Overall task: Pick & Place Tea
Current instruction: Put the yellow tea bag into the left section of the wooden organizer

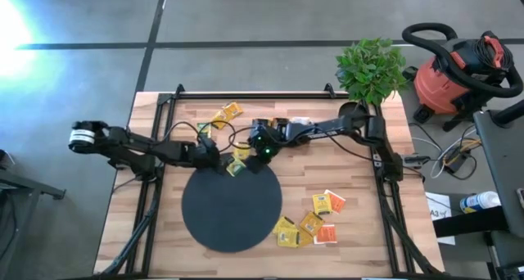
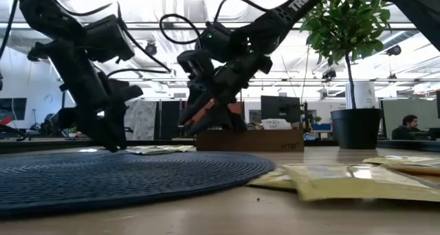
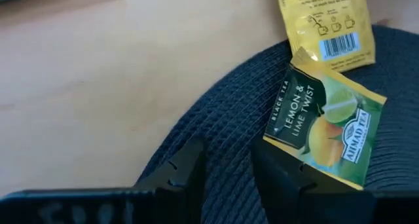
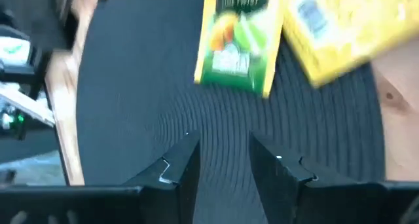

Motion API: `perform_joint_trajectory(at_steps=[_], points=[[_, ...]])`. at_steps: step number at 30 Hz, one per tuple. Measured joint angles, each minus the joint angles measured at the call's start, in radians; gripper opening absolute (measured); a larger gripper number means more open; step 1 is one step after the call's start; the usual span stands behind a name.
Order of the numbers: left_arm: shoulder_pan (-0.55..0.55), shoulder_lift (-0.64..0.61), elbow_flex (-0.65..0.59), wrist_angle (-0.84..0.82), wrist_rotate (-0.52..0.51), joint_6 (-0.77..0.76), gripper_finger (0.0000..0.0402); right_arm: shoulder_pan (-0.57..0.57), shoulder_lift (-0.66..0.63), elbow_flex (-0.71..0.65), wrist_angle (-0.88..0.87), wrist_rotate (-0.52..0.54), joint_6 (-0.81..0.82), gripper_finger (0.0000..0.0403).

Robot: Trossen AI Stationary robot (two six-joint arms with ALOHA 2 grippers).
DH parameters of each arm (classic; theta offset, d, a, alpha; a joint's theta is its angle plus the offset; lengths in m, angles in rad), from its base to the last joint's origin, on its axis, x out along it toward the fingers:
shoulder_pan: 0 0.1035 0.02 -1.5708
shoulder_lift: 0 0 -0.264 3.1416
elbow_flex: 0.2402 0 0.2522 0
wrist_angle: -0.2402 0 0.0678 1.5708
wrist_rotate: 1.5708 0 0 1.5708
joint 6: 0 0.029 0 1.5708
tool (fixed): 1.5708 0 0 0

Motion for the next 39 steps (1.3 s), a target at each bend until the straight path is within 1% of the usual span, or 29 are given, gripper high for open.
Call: perform_joint_trajectory(at_steps=[3,6,12,18,22,25,30,39], points=[[-0.002,0.001,0.003,0.022,0.036,0.012,0.0121,-0.001,0.020,0.000,0.033,0.001,0.043,0.0127],[-0.002,0.000,0.003,0.037,0.044,0.027,0.0121,-0.002,0.039,0.000,0.038,0.002,0.082,0.0129],[-0.003,0.000,0.003,0.052,0.054,0.031,0.0121,-0.001,0.046,0.000,0.057,0.002,0.092,0.0132],[-0.003,0.000,0.003,0.113,0.055,0.033,0.0121,0.001,0.050,0.000,0.068,0.005,0.092,0.0127],[-0.003,0.000,0.003,0.159,0.078,0.048,0.0121,0.000,0.061,0.000,0.065,0.005,0.095,0.0128],[-0.003,-0.002,0.003,0.139,0.097,0.051,0.0121,0.000,0.062,0.000,0.063,0.005,0.095,0.0126],[-0.015,-0.002,0.003,0.071,0.098,0.049,0.0121,0.000,0.062,0.000,0.062,0.005,0.094,0.0125],[-0.045,0.006,0.003,0.139,0.098,0.034,0.0121,0.001,0.064,0.000,0.062,0.018,0.064,0.0125]])
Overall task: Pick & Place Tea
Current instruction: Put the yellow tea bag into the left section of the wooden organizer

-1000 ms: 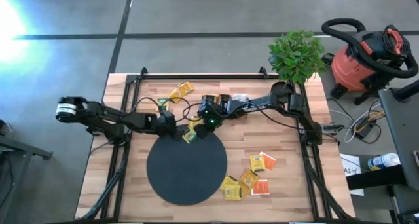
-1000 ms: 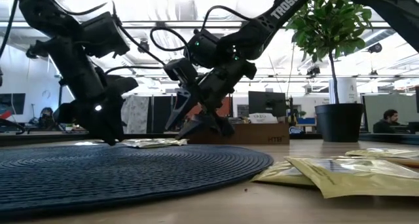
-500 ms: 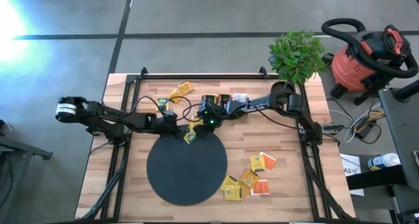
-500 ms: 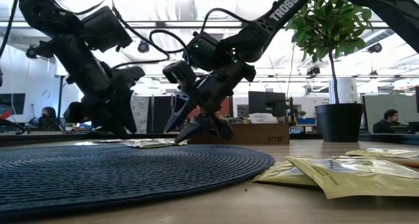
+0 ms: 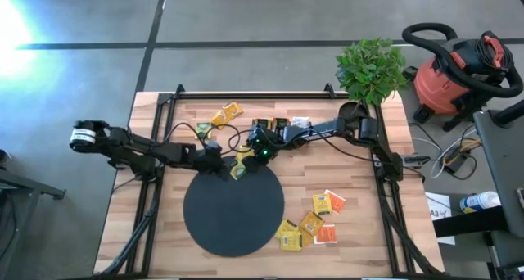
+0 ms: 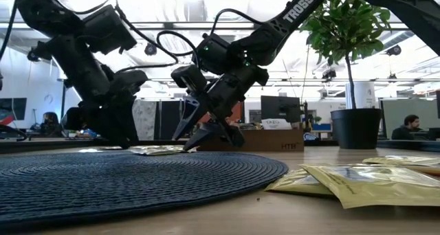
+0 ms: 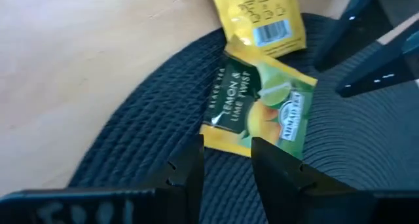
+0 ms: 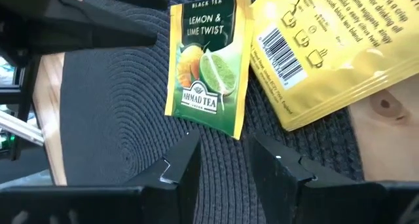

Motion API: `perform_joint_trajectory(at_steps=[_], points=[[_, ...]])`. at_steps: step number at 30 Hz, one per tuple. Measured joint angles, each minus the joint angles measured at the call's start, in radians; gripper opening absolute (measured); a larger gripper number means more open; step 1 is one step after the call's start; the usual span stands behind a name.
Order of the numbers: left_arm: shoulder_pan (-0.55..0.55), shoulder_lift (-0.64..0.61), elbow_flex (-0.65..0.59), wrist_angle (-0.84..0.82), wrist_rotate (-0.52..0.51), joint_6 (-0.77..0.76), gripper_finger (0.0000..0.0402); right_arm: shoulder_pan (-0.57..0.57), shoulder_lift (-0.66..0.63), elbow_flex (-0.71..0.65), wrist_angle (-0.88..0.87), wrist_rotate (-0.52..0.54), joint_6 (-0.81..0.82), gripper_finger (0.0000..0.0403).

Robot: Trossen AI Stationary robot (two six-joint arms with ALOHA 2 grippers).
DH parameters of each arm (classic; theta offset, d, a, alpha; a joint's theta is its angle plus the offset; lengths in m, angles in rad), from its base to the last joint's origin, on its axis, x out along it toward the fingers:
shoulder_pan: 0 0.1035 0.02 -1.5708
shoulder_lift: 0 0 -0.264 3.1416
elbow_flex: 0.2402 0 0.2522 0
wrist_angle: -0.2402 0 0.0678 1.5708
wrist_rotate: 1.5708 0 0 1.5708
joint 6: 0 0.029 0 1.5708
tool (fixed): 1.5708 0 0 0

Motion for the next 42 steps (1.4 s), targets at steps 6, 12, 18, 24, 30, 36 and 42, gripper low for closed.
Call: perform_joint_trajectory(at_steps=[6,12,18,24,30,36,42], points=[[-0.005,0.064,0.000,0.085,-0.001,-0.020,0.0121,0.000,0.001,0.000,0.002,0.017,-0.045,0.0125],[-0.025,0.138,0.001,0.207,-0.003,-0.034,0.0121,0.000,0.001,0.000,0.003,0.019,-0.052,0.0125],[-0.029,0.166,0.001,0.264,-0.001,-0.039,0.0121,0.000,0.001,0.000,0.003,0.020,-0.052,0.0125],[-0.029,0.177,0.002,0.271,-0.010,-0.041,0.0121,0.000,0.001,0.000,0.003,-0.018,-0.044,0.0106],[-0.029,0.178,0.007,0.297,-0.043,-0.042,0.0121,0.000,0.001,0.000,0.003,-0.020,-0.045,0.0052],[-0.029,0.178,0.021,0.303,-0.055,-0.037,0.0121,0.000,0.001,0.000,0.007,-0.018,-0.078,0.0011],[-0.029,0.094,0.035,0.305,-0.058,-0.037,0.0121,-0.001,-0.014,0.016,0.006,-0.012,-0.147,0.0009]])
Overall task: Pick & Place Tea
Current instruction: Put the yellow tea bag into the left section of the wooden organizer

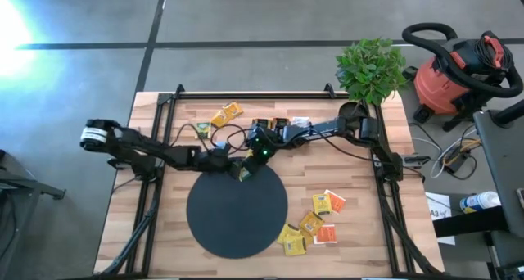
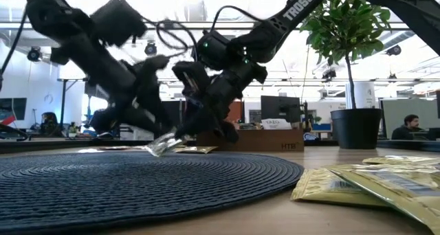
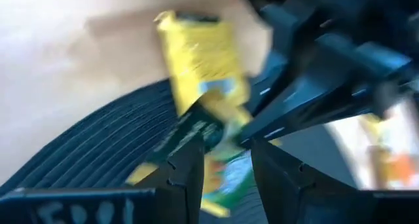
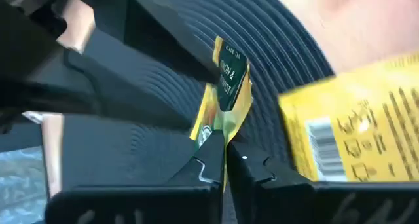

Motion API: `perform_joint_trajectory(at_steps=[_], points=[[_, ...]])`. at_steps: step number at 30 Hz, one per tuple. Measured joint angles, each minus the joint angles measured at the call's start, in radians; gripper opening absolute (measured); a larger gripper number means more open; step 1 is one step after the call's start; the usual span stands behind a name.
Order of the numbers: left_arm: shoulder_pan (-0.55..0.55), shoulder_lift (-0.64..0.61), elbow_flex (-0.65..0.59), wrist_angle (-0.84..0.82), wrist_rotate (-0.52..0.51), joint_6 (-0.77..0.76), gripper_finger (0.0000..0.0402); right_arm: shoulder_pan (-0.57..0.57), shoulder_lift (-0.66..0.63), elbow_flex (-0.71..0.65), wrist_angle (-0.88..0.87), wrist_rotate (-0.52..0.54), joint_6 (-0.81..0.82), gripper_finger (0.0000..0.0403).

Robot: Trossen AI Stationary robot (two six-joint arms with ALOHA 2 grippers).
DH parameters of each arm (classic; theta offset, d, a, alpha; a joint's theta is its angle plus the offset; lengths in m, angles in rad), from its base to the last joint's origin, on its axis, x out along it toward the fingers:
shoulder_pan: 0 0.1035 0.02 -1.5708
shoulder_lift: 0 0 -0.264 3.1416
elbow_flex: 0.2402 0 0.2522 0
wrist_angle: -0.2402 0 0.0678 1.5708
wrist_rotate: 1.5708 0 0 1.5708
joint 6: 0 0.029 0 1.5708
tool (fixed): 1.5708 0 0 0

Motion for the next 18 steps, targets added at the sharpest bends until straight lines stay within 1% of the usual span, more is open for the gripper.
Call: perform_joint_trajectory(at_steps=[2,4,7,10,14,18], points=[[0.000,-0.062,0.001,-0.004,-0.018,0.002,0.0121,0.000,-0.020,0.003,-0.006,0.016,-0.018,0.0009],[0.000,-0.137,0.001,-0.026,-0.051,0.020,0.0121,0.000,-0.043,0.004,-0.009,0.057,-0.043,0.0009],[0.004,-0.250,0.001,-0.123,-0.104,0.027,0.0121,0.000,-0.084,0.003,-0.020,0.110,-0.119,0.0009],[0.012,-0.358,0.001,-0.222,-0.114,0.040,0.0121,0.000,-0.133,0.003,-0.063,0.165,-0.218,0.0009],[0.011,-0.480,0.001,-0.316,-0.132,0.044,0.0121,0.000,-0.190,0.002,-0.120,0.293,-0.268,0.0009],[0.013,-0.546,0.000,-0.336,-0.175,0.044,0.0121,0.000,-0.256,0.001,-0.079,0.418,-0.290,0.0008]])
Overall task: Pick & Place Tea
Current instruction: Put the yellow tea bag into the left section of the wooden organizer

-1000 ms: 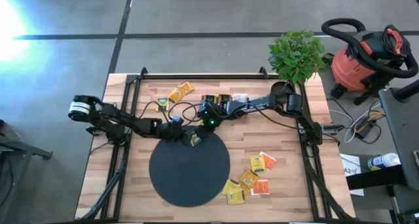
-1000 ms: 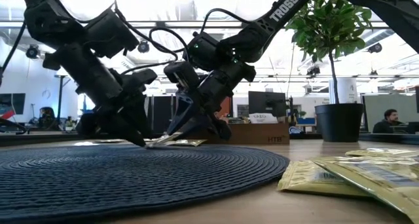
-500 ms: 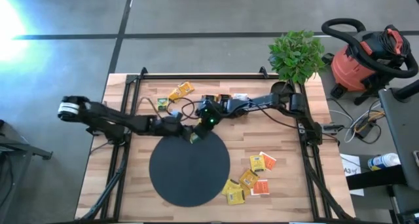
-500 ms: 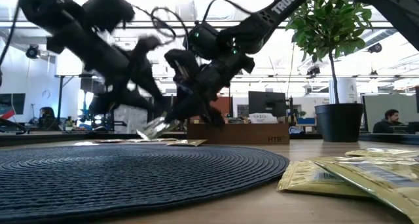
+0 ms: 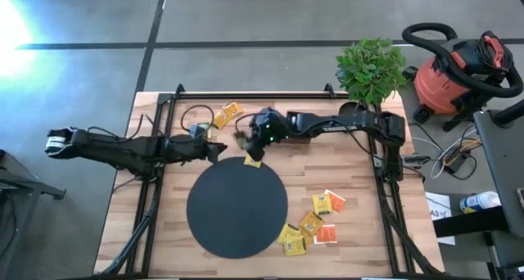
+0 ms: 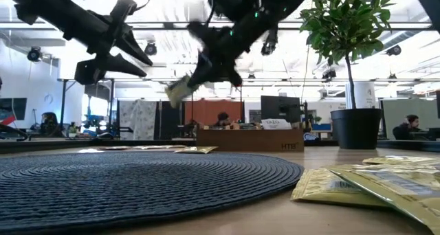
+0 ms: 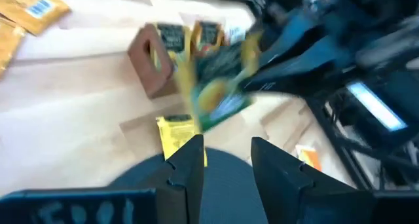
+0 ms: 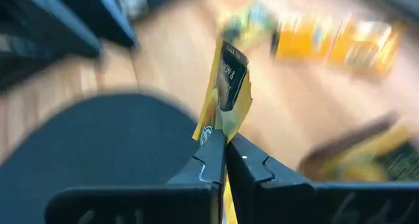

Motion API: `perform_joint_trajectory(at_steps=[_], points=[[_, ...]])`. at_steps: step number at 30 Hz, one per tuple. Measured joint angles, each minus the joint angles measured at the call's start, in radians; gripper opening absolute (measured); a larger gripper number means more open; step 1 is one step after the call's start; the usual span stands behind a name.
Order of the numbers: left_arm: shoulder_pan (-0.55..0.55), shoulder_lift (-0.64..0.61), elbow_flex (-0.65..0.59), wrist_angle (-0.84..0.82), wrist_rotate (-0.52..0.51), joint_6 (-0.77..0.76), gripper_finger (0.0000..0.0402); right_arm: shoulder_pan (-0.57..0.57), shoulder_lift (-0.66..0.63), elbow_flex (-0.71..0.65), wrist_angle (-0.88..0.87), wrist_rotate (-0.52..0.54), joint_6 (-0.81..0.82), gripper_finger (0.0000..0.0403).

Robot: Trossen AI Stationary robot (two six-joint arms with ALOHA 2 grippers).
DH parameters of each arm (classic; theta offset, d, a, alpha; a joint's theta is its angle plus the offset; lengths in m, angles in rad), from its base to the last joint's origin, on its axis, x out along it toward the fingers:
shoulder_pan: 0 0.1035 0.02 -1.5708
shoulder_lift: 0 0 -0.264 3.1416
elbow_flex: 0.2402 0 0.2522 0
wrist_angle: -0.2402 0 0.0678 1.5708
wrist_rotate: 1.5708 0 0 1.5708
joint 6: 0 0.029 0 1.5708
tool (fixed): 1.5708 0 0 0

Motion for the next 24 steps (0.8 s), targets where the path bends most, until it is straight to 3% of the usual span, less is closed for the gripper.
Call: perform_joint_trajectory(at_steps=[14,18,24], points=[[0.031,0.007,-0.002,0.034,-0.062,0.062,0.0121,0.000,-0.054,0.034,0.168,0.024,0.091,0.0008],[0.031,-0.024,-0.002,0.151,-0.033,0.180,0.0121,-0.002,-0.056,0.057,0.169,-0.016,0.091,0.0008],[0.031,-0.080,-0.003,0.119,0.062,0.293,0.0121,-0.003,-0.083,0.068,0.157,-0.005,0.032,0.0008]])
